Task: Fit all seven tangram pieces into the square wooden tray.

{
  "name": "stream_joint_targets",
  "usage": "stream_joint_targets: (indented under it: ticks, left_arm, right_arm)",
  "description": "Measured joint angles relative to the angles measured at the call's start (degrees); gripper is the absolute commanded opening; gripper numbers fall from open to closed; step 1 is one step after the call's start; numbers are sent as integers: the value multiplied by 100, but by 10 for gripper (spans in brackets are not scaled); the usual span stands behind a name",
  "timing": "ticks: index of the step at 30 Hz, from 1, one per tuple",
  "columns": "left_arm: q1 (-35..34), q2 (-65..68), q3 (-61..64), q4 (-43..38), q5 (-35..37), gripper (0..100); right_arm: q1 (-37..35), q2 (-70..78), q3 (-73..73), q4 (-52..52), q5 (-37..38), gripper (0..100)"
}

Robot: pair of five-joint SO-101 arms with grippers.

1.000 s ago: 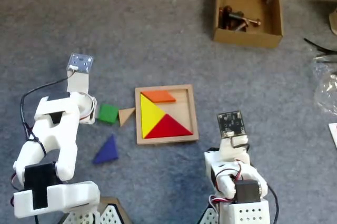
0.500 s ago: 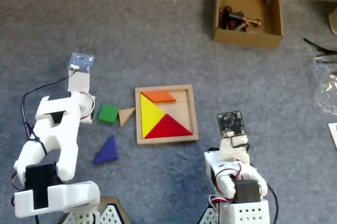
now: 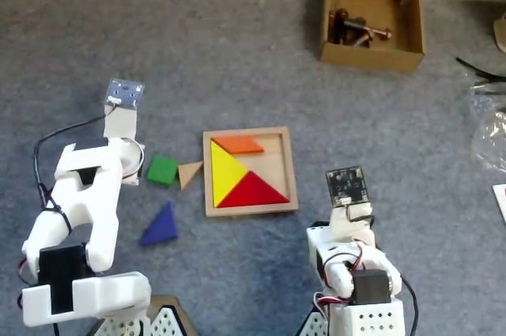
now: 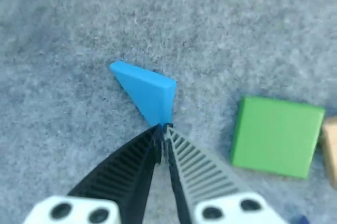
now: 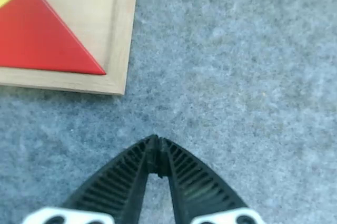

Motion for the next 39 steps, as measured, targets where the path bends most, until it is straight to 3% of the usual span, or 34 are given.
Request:
stream_joint_targets:
  ticks: [5, 10, 23, 39]
  left_arm:
    - [624, 9, 9, 0, -862, 24]
    - [756, 9, 9, 0, -1178, 24]
    - [747, 9, -26, 0, -1178, 28]
    - [-97, 62, -352, 0, -1178, 29]
  right_arm:
    - [0, 0, 0, 0, 0, 5]
    - [0, 0, 0, 0, 0, 5]
    - [0, 0, 0, 0, 0, 5]
    - [0, 0, 0, 0, 0, 5]
